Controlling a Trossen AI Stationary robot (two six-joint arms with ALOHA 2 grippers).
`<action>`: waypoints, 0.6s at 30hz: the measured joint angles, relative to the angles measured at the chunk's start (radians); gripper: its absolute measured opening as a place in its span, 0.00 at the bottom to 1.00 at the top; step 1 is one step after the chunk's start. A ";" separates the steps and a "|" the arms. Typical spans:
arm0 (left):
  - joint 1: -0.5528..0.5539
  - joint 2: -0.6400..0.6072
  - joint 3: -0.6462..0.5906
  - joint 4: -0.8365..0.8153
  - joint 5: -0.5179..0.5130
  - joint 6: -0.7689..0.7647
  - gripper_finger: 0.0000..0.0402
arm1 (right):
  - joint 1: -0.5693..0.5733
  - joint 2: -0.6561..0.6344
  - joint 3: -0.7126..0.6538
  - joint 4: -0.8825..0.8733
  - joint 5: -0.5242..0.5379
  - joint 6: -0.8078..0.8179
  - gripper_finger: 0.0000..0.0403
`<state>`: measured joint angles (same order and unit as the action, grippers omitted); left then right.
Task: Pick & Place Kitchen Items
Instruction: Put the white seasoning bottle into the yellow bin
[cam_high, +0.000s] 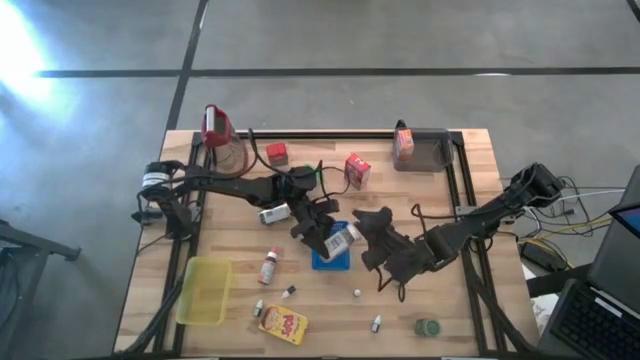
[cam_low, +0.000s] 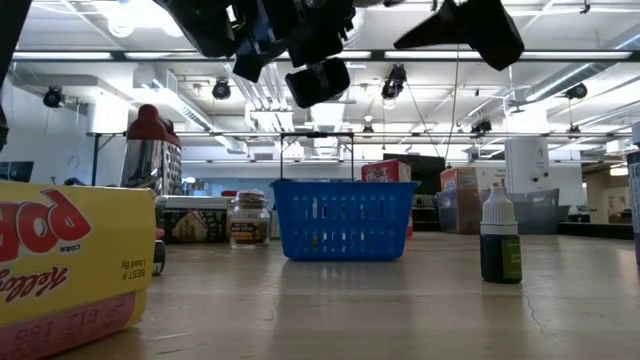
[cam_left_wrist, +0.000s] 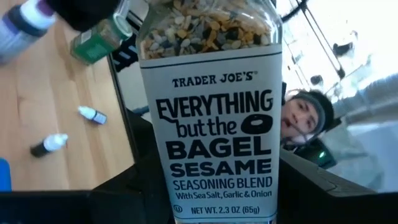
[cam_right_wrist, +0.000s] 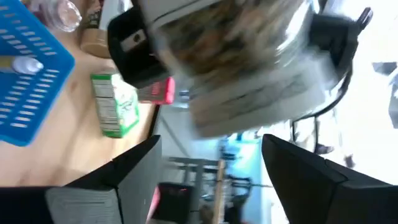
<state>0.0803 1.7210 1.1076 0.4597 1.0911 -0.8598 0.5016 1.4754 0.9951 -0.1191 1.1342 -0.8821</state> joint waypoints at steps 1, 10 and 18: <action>-0.002 0.000 0.000 -0.001 0.000 0.034 0.55 | -0.001 -0.007 0.000 -0.045 0.000 0.056 0.69; -0.019 0.000 0.000 -0.008 -0.126 0.443 0.55 | -0.001 -0.126 0.000 -0.596 -0.084 0.793 0.64; -0.072 0.000 0.000 -0.016 -0.615 0.917 0.55 | 0.003 -0.268 -0.052 -0.666 -0.308 1.045 0.55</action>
<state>0.0085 1.7206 1.1076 0.4442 0.4761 0.0568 0.5048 1.2075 0.9435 -0.7852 0.8266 0.1629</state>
